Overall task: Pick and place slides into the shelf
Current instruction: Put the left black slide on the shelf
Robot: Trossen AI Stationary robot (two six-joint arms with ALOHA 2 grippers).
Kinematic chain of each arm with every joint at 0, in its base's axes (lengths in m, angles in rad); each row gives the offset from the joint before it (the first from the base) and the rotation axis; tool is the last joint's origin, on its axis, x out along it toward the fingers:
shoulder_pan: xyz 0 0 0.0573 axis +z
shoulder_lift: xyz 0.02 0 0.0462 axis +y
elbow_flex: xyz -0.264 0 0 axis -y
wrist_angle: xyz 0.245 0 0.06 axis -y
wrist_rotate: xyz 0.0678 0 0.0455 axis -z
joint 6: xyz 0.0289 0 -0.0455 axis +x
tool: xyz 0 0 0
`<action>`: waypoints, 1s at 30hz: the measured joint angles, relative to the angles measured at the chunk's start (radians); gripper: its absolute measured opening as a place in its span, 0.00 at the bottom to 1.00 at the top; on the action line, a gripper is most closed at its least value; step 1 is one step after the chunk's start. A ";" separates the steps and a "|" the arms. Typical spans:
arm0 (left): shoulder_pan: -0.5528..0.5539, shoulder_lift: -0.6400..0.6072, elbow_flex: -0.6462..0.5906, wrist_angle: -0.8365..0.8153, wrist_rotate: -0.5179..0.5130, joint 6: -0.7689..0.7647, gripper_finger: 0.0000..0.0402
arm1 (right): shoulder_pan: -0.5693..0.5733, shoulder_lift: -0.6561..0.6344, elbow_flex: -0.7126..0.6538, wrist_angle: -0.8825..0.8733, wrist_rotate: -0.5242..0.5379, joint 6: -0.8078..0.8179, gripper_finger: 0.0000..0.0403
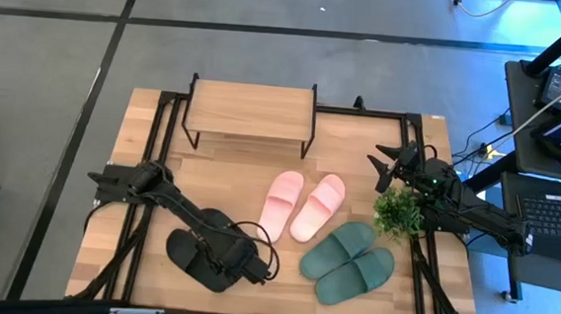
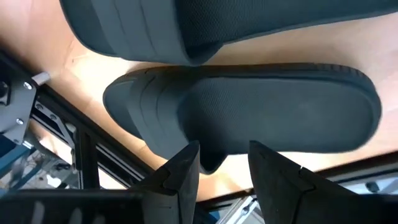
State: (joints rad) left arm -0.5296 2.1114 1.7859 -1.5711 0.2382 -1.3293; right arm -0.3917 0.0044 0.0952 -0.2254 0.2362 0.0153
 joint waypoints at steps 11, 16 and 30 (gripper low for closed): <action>-0.050 0.044 -0.008 0.000 -0.019 -0.093 0.32 | 0.000 0.000 0.000 -0.041 0.000 -0.001 0.51; -0.066 0.042 -0.028 0.000 -0.015 -0.132 0.32 | 0.000 0.000 0.000 -0.040 0.000 -0.001 0.51; -0.084 0.042 -0.097 0.000 0.025 -0.137 0.32 | 0.000 0.000 0.000 -0.040 0.000 -0.002 0.51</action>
State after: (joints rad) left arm -0.6134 2.1532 1.6893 -1.5708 0.2631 -1.4662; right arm -0.3916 0.0048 0.0952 -0.2653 0.2363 0.0135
